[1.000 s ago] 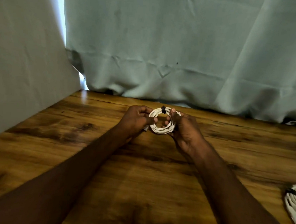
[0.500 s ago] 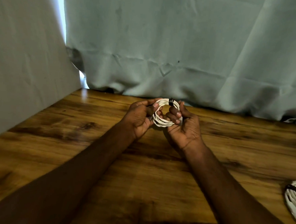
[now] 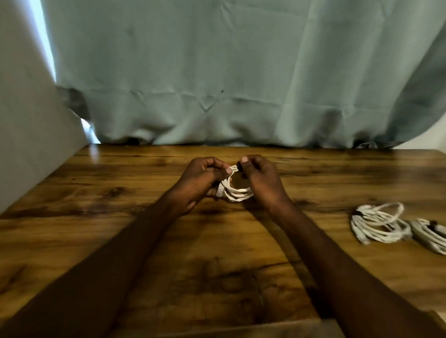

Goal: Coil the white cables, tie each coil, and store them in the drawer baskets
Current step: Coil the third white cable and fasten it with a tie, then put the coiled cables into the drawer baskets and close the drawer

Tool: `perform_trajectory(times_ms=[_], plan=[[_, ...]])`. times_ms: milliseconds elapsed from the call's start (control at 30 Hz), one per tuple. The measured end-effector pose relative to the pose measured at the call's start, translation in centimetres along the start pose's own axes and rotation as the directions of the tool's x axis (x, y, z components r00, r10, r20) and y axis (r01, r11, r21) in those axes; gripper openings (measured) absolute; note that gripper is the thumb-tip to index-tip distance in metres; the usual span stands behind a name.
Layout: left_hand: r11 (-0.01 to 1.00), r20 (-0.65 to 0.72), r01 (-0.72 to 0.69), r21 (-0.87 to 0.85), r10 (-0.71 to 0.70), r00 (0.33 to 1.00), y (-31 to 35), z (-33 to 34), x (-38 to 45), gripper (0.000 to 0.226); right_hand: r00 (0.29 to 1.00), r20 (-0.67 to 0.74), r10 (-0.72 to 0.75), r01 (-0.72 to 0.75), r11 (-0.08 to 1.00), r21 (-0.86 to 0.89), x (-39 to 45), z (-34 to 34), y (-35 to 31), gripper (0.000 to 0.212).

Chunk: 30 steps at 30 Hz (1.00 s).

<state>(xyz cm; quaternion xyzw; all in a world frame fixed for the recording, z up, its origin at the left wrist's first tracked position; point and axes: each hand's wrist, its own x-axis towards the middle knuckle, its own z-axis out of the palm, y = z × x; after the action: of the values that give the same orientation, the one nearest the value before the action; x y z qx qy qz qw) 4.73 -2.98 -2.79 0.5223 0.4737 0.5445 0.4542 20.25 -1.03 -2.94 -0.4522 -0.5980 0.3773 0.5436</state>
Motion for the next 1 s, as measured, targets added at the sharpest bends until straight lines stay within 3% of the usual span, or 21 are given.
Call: perform_trajectory(times_ms=[133,267,400,500,633,700,800,900,1000], plan=[[0.994,0.065,-0.005,-0.11,0.012,0.998,1.5,4.1,-2.6,0.016,0.97,-0.152,-0.189,0.136,0.942,-0.308,-2.9,-6.2,-3.3,0.025],[0.986,0.066,0.028,-0.162,-0.017,0.998,1.7,9.7,-4.8,0.012,0.92,-0.235,-0.315,0.158,0.844,-0.512,-6.3,-13.9,-6.4,0.017],[0.997,-0.002,0.039,-0.066,-0.039,0.999,0.3,15.4,-5.8,0.012,0.876,-0.363,-0.318,-0.032,0.713,-0.7,-8.3,-20.9,-7.2,0.016],[0.98,-0.064,-0.081,0.181,0.094,0.994,-0.9,19.1,-5.8,0.015,0.948,-0.273,-0.161,-0.129,0.589,-0.797,-8.9,-24.5,-6.3,0.016],[0.933,-0.161,-0.147,0.329,0.209,0.964,-1.6,20.3,-5.9,0.019,0.994,0.009,0.106,-0.019,0.26,-0.965,-9.9,-23.4,-4.1,0.027],[0.93,-0.226,-0.12,0.348,0.207,0.952,-1.9,20.1,-5.8,0.016,0.988,0.079,0.13,0.059,0.149,-0.987,-10.8,-21.9,-3.0,0.036],[0.918,-0.269,-0.114,0.381,0.228,0.936,-2.5,19.7,-5.4,0.017,0.997,0.068,0.029,0.067,0.018,-0.998,-11.4,-20.0,-0.9,0.046],[0.865,-0.329,-0.03,0.501,0.223,0.918,-2.1,19.8,-5.8,0.016,0.998,0.063,0.018,0.063,0.038,-0.997,-10.9,-19.6,-0.7,0.038],[0.817,-0.367,0.023,0.576,0.234,0.9,-1.0,20.1,-7.1,0.013,1.0,0.001,0.006,0.0,0.161,-0.987,-10.8,-19.7,-1.3,0.03]])
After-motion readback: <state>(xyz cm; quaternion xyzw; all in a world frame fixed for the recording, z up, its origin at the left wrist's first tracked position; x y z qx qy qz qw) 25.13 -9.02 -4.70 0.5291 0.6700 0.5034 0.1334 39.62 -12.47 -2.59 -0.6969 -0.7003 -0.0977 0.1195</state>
